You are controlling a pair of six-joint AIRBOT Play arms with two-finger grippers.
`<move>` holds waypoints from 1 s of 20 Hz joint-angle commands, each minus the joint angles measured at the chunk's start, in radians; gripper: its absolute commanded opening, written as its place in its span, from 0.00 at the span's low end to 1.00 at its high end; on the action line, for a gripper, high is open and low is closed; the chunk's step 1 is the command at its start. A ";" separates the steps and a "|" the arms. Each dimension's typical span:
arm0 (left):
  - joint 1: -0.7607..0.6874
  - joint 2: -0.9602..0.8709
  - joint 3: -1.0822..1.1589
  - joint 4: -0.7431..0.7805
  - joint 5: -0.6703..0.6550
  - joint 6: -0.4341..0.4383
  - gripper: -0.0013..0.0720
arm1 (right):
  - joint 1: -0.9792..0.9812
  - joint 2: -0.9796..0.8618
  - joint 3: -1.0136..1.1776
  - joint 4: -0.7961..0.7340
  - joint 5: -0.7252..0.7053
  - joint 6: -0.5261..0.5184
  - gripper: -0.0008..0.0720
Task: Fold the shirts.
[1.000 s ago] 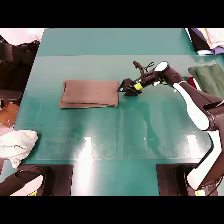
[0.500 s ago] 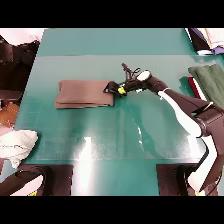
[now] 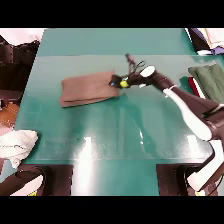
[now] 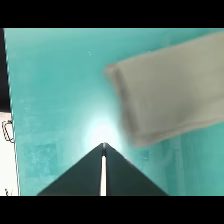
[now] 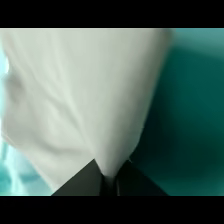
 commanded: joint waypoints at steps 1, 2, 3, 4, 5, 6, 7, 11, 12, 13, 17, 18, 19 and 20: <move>0.000 0.000 0.000 -0.012 0.011 -0.007 0.07 | -0.164 0.135 0.000 -0.158 0.066 -0.013 0.03; 0.000 0.000 0.000 -0.021 0.010 -0.008 0.07 | -0.227 0.177 0.000 -0.207 0.087 -0.013 0.03; 0.000 0.000 0.000 -0.032 0.010 -0.008 0.07 | -0.286 0.214 0.000 -0.242 0.097 -0.013 0.03; 0.000 -0.002 0.000 -0.047 0.011 -0.008 0.07 | -0.351 0.250 0.000 -0.270 0.096 -0.013 0.03; 0.000 -0.002 -0.002 -0.061 0.011 -0.008 0.07 | -0.410 0.279 0.000 -0.288 0.093 -0.013 0.03; 0.000 -0.002 -0.008 -0.080 0.015 -0.008 0.07 | -0.473 0.304 0.000 -0.292 0.086 -0.013 0.03; 0.000 -0.006 -0.008 -0.099 0.014 -0.008 0.07 | -0.533 0.319 0.000 -0.293 0.076 -0.014 0.03; 0.000 -0.006 -0.039 -0.175 0.017 -0.008 0.07 | -0.725 0.332 0.000 -0.292 0.019 -0.026 0.03; 0.000 -0.006 -0.047 -0.190 0.015 -0.008 0.07 | -0.759 0.330 0.000 -0.291 -0.003 -0.039 0.03; 0.000 -0.006 -0.053 -0.198 0.013 -0.008 0.07 | -0.785 0.328 0.000 -0.290 -0.028 -0.047 0.03; 0.000 -0.006 -0.065 -0.205 0.008 -0.008 0.07 | -0.850 0.328 0.001 -0.274 -0.139 -0.066 0.03; 0.000 -0.006 -0.065 -0.205 0.009 -0.008 0.07 | -0.859 0.328 0.006 -0.274 -0.151 -0.069 0.03; 0.000 -0.006 -0.065 -0.205 0.008 -0.008 0.07 | -0.859 0.327 0.019 -0.274 -0.158 -0.088 0.03; 0.000 -0.006 -0.065 -0.205 0.008 -0.008 0.07 | -0.859 0.325 0.040 -0.274 -0.161 -0.120 0.03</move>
